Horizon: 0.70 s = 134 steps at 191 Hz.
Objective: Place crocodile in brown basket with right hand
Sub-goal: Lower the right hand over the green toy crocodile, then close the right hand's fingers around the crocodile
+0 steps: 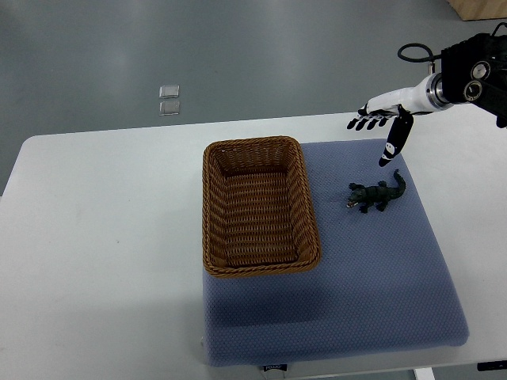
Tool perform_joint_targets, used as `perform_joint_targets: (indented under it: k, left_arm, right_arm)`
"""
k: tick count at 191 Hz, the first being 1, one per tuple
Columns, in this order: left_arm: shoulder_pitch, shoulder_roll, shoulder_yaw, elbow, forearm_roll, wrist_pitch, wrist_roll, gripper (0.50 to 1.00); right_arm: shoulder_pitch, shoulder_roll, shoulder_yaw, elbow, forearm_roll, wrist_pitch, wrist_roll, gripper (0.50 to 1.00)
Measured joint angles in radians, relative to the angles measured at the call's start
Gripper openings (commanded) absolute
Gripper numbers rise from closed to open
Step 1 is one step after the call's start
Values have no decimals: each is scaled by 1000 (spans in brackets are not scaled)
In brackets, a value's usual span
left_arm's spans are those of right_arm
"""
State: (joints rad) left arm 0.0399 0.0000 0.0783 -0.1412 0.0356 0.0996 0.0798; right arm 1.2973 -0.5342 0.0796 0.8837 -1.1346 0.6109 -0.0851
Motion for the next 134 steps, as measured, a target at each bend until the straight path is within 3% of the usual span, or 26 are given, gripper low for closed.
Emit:
perform_joint_targets:
  k: [91,134]
  left_arm:
    - [-2,0,0,0,0,-17,1,1000]
    - [-2,0,0,0,0,-17,2,1000]
  right_arm:
    - [-113,0,8,14,-7,-2,-3,926]
    - [-169,19,10,19,-9,-88,3,921]
